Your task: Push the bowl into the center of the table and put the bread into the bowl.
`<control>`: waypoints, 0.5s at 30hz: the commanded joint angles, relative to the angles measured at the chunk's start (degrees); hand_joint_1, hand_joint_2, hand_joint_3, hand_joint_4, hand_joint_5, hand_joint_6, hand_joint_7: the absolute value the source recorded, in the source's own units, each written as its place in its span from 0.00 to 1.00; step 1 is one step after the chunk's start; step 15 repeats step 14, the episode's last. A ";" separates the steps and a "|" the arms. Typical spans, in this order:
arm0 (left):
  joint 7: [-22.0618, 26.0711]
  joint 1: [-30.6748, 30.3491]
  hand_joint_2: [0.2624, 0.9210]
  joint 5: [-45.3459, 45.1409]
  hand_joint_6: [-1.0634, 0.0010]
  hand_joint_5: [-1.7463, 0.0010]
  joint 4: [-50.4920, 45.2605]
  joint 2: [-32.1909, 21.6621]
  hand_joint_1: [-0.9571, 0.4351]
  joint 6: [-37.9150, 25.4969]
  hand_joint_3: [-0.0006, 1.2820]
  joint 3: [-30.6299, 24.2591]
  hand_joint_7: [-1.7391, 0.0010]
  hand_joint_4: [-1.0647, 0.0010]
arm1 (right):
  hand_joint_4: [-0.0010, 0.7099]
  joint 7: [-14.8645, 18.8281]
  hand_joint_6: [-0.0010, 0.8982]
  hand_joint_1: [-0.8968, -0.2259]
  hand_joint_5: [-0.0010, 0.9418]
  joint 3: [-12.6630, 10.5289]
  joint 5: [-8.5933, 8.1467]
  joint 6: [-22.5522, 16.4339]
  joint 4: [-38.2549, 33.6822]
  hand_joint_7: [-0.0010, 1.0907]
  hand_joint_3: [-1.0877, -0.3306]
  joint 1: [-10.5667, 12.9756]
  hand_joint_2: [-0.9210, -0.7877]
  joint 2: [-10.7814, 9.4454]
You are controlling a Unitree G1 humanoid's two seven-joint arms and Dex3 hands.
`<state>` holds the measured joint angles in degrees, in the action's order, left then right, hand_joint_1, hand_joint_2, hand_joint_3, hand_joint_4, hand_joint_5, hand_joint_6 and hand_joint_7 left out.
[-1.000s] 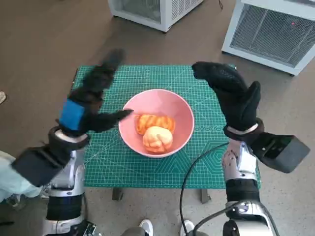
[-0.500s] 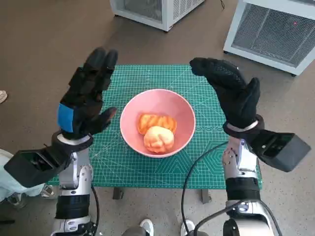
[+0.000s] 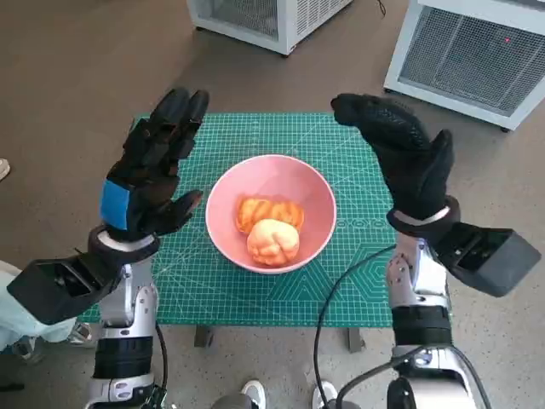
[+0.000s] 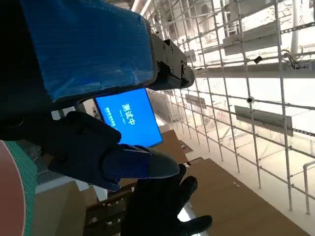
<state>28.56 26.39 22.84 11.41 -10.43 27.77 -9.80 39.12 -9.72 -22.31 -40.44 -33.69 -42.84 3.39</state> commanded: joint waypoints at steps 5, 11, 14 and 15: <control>0.43 0.84 1.00 0.87 0.72 0.98 -1.84 0.52 0.24 -0.84 0.25 0.34 0.94 0.75 | 0.24 -0.89 0.00 0.26 0.00 0.63 0.47 1.28 0.93 0.53 0.39 0.92 0.00 0.49; 0.01 0.53 1.00 0.40 0.71 0.98 -2.88 0.54 0.24 -1.90 0.25 0.62 0.93 0.75 | 0.24 -1.00 0.00 0.26 0.00 1.04 0.34 1.57 1.54 0.53 0.39 1.43 0.00 0.54; -0.60 0.30 1.00 -0.33 0.72 0.98 -3.46 0.45 0.25 -2.40 0.25 0.73 0.93 0.75 | 0.24 -0.92 0.00 0.26 0.00 1.11 0.29 1.62 1.47 0.53 0.39 1.50 0.00 0.56; -0.60 0.30 1.00 -0.33 0.72 0.98 -3.46 0.45 0.25 -2.40 0.25 0.73 0.93 0.75 | 0.24 -0.92 0.00 0.26 0.00 1.11 0.29 1.62 1.47 0.53 0.39 1.50 0.00 0.56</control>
